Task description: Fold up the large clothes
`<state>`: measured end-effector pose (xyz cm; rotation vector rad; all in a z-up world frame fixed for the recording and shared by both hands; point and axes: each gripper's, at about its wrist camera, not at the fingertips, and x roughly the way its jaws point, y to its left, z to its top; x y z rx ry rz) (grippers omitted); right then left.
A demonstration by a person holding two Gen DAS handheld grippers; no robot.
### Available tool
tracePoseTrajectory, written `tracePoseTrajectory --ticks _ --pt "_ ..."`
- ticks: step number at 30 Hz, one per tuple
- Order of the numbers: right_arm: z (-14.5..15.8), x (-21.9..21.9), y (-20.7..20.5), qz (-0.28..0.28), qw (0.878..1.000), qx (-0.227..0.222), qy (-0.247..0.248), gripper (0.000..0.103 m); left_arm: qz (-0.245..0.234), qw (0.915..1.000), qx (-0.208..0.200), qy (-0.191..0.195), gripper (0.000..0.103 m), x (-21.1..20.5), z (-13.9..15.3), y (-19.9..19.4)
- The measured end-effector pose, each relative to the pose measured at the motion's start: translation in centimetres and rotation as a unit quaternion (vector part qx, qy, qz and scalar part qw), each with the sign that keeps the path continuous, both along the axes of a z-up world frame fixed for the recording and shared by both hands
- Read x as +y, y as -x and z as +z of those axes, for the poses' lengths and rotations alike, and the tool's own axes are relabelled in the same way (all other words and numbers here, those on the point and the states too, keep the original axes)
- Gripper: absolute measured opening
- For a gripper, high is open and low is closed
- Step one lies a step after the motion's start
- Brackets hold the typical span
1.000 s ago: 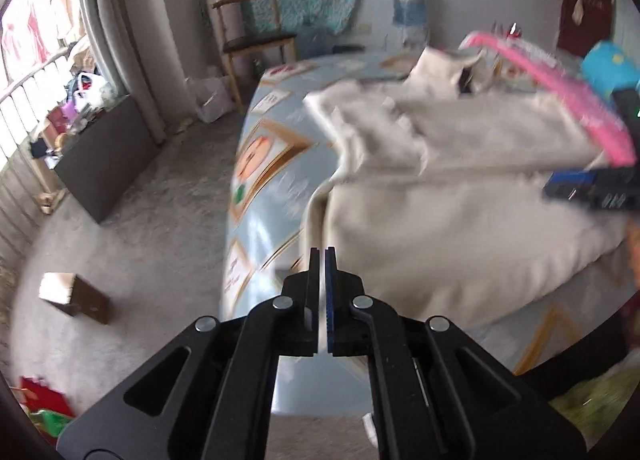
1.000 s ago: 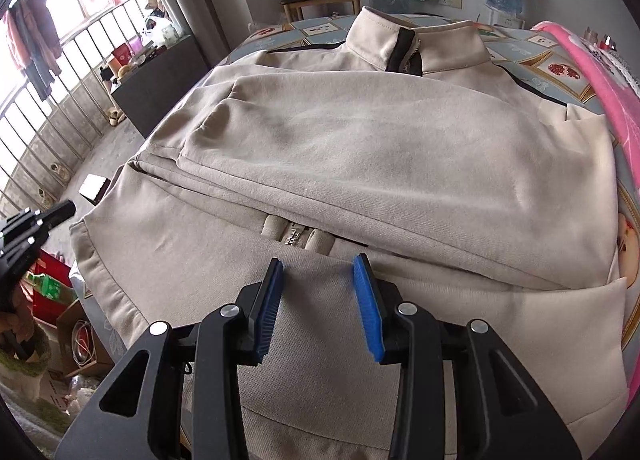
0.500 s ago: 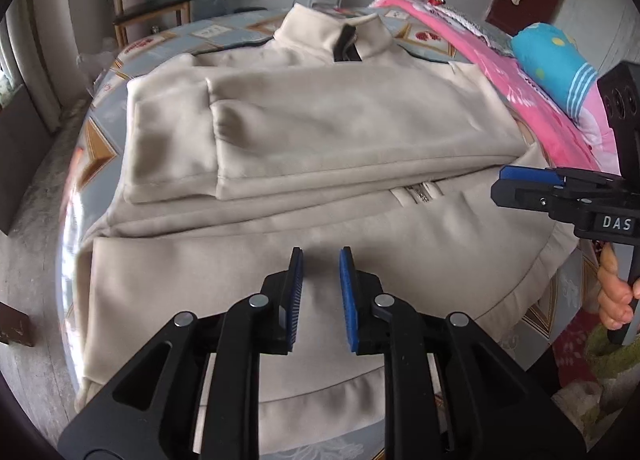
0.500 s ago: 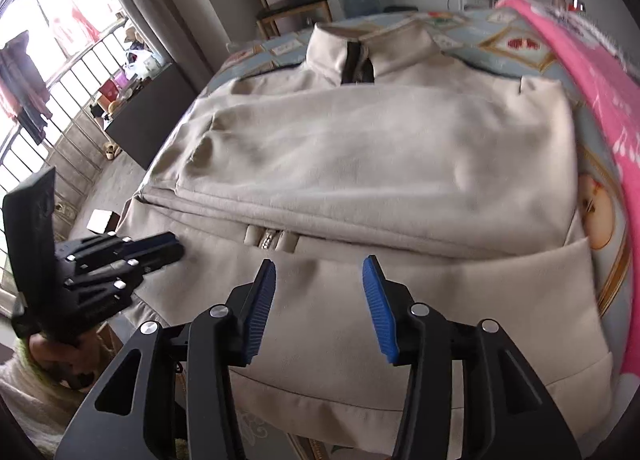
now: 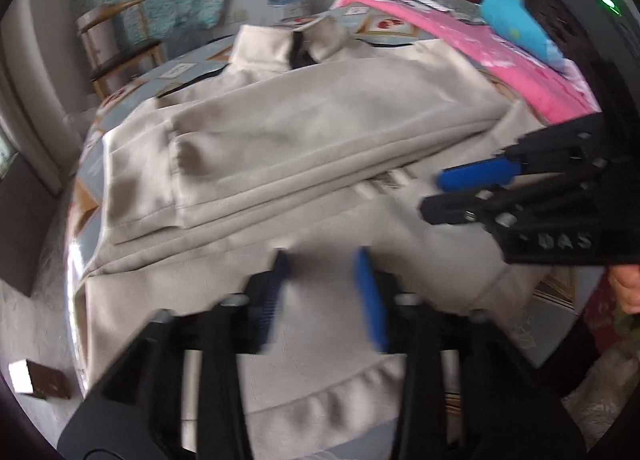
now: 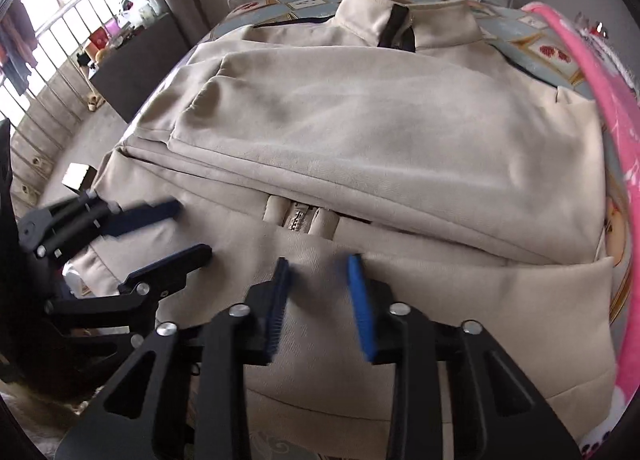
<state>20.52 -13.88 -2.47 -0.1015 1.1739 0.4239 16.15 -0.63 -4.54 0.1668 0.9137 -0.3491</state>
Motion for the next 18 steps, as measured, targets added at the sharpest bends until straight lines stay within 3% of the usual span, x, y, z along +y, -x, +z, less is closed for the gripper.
tracePoseTrajectory --ticks 1,3,6,9,14,18 --pt "0.1 -0.1 0.0 0.002 1.0 0.0 -0.003 0.006 -0.002 1.0 -0.005 -0.008 0.009 -0.3 0.0 0.1" --pt "0.4 0.0 0.1 0.005 1.0 0.004 -0.01 0.005 -0.008 0.9992 -0.02 -0.034 0.002 -1.2 0.1 0.4" --pt "1.2 0.2 0.4 0.003 1.0 -0.019 -0.001 0.005 -0.009 0.9974 -0.054 -0.046 0.001 -1.4 1.3 0.8" --pt "2.8 -0.2 0.2 -0.008 0.999 -0.04 -0.018 0.005 0.0 0.9961 -0.081 -0.033 0.001 -0.8 3.1 0.8" --pt "0.4 0.2 -1.2 -0.024 0.999 -0.047 -0.002 0.003 0.004 0.9973 -0.054 -0.05 0.002 -1.3 0.1 -0.9" --pt "0.2 -0.8 -1.5 -0.043 0.997 -0.048 -0.033 0.003 0.002 0.9942 -0.072 -0.08 0.002 -2.1 -0.5 -0.2"
